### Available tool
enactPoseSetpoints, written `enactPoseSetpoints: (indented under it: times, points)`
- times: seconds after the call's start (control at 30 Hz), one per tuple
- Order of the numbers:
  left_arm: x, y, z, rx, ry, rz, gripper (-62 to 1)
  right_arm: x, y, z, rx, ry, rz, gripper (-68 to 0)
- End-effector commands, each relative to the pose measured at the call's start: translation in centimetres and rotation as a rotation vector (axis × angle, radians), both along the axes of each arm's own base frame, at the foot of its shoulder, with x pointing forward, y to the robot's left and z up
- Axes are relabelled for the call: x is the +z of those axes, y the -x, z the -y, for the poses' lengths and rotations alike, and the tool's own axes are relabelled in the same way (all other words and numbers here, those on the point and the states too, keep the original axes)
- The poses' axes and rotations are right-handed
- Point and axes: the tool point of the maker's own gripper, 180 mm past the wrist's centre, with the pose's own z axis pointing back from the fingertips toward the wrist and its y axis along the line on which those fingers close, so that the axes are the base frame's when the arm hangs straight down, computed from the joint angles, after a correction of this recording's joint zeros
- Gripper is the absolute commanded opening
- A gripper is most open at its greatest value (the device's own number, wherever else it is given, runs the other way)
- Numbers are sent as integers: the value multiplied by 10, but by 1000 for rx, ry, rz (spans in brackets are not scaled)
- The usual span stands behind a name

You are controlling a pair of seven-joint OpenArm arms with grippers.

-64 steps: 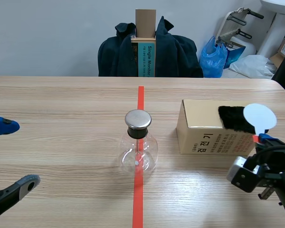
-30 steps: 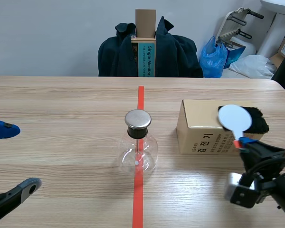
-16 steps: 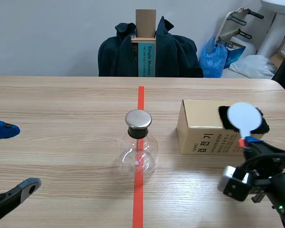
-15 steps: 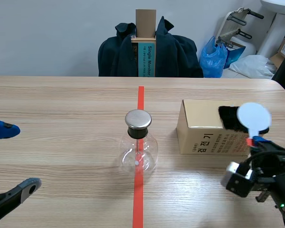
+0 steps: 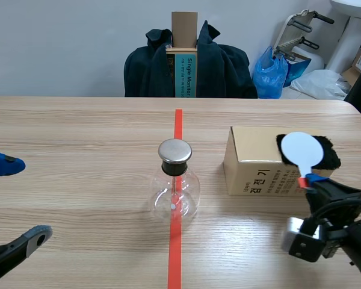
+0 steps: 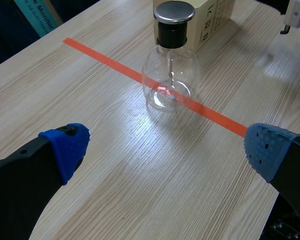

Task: Do the electroscope experiment.
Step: 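Rub the plate on the fur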

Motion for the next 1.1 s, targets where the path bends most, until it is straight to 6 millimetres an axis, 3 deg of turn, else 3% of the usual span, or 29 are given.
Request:
enactPoseSetpoints:
  times: [0.0,0.1,0.23,0.37,0.53,0.83,1.07]
  points:
    - [5,-1,3,-2,27,12,14,5,-6,20,-104,15,18,-667]
    - [5,-1,3,-2,27,12,14,5,-6,28,-140,23,16,-667]
    - [5,-1,3,-2,27,12,14,5,-3,8,-31,8,15,-667]
    - [5,-1,3,-2,27,12,14,5,-6,21,-100,18,17,-667]
    - [5,-1,3,-2,27,12,14,5,-3,8,-29,10,13,-667]
    - [5,-1,3,-4,23,12,14,5,-3,15,-50,23,12,-667]
    - [5,-1,3,-4,24,12,14,18,-1,46,-93,76,37,-667]
